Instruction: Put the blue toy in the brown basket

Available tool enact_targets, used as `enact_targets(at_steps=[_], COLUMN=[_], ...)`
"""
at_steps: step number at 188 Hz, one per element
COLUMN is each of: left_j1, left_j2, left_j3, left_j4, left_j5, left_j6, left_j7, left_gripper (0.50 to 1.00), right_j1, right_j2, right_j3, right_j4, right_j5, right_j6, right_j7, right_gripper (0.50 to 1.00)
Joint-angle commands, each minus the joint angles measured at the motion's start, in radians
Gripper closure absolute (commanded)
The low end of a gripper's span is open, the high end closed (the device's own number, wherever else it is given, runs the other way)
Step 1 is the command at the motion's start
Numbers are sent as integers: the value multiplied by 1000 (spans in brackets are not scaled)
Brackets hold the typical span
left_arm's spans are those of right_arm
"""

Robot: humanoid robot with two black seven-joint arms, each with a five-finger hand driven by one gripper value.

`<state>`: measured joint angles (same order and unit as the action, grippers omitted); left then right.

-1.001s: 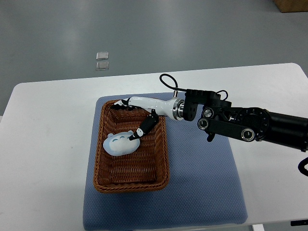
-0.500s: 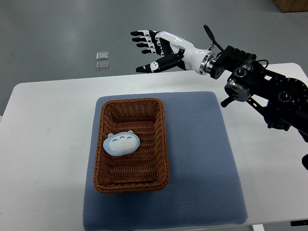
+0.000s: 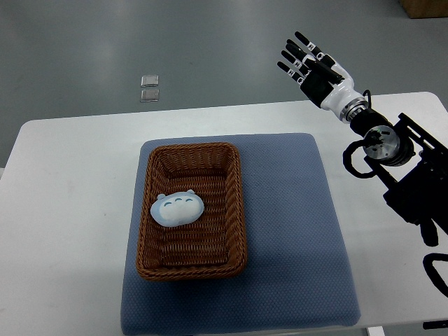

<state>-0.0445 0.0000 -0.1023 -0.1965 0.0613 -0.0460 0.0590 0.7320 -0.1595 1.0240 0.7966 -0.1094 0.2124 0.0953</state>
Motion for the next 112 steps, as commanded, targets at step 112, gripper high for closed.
enact_targets(at_steps=[112], left_j1=[0], left_j2=[0], left_j3=[-2], left_j4=[0], left_j5=[0], left_j6=[0], left_j7=[-1], left_gripper=[500], right_j1=[-97], right_j2=[64], right_j3=[4], right_j4=[-99], right_j5=[37], right_j6=[174], right_j7=[12], right_gripper=[591])
